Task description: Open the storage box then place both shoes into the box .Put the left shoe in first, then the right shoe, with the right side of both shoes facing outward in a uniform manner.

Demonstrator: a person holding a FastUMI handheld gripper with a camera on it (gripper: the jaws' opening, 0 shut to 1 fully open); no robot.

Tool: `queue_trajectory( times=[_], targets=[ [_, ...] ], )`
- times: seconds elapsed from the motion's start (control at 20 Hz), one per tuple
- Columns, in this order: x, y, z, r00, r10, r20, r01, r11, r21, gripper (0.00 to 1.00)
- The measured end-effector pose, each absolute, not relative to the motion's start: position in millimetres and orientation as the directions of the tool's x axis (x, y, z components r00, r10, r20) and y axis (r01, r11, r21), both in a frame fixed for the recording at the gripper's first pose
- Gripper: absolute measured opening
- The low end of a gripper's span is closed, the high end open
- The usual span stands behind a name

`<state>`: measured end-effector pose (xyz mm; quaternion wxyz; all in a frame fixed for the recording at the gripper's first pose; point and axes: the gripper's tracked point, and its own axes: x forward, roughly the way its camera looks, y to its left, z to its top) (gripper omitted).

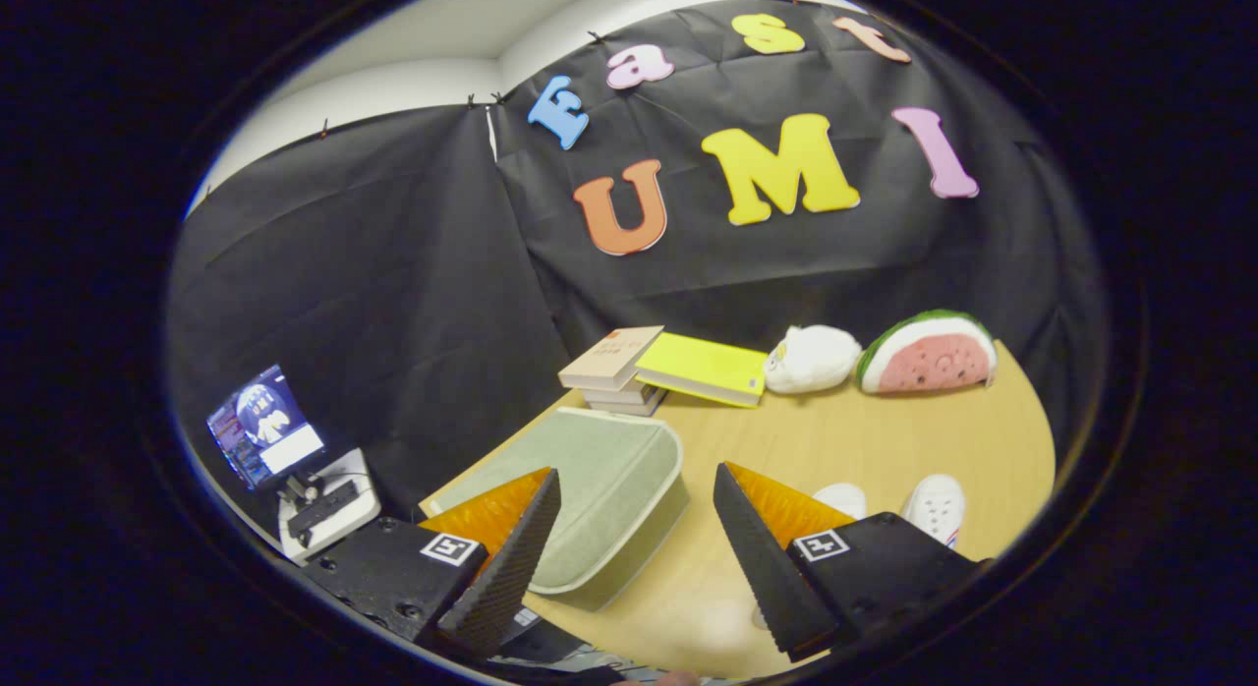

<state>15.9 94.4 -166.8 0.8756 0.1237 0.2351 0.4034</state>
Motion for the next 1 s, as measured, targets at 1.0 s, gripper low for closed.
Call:
queue_trajectory(
  times=[1.0],
  targets=[
    [-10.7,185.5,-255.2,0.109,0.943,-0.315,-0.363,0.333,0.871,1.0]
  ],
)
